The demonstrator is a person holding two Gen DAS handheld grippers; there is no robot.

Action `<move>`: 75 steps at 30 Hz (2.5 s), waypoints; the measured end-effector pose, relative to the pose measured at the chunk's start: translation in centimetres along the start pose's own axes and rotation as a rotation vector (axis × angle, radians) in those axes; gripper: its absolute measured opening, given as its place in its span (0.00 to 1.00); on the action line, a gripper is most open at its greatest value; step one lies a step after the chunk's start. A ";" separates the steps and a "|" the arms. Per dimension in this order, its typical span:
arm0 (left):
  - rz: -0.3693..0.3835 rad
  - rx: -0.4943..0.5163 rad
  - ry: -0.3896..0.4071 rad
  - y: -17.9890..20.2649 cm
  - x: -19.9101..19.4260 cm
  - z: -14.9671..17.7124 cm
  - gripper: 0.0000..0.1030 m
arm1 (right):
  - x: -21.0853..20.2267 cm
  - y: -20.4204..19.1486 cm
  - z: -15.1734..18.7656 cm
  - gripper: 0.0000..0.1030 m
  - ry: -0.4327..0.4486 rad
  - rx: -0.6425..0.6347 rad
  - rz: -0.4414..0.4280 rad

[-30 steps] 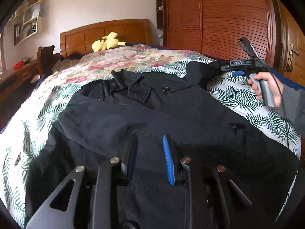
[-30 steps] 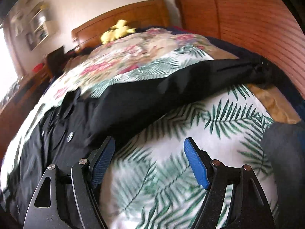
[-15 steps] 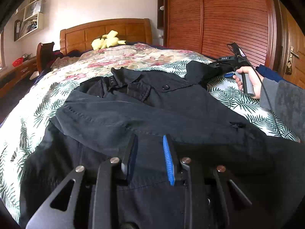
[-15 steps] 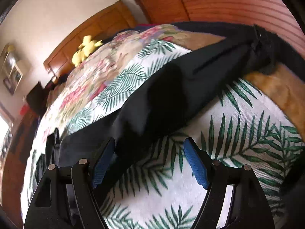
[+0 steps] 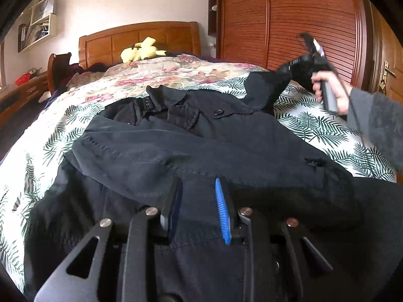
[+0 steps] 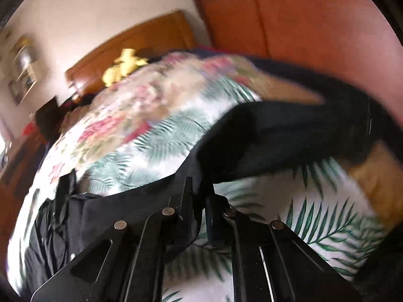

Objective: Fold large clothes

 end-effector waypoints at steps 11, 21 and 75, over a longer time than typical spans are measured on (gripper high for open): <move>-0.013 0.000 0.024 0.0 -0.6 -0.2 0.24 | -9.1 -16.3 4.5 0.06 -0.061 -0.371 -0.224; -0.018 -0.002 0.048 -0.5 -1.7 -0.6 0.24 | -10.0 -23.0 13.0 0.17 -0.253 -0.528 -0.164; -0.007 -0.011 0.100 -1.9 -5.5 -1.1 0.24 | 0.3 -7.8 14.4 0.18 -0.411 -0.238 0.156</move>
Point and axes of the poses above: each gripper's, at about its wrist camera, not at the fingertips, and x roughly the way its jaws point, y to its right, z to its underside, the point moved 1 cm from there along x, roughly the way its jaws point, and after that the axes turned 10 degrees about -z, right-handed, at the moved point
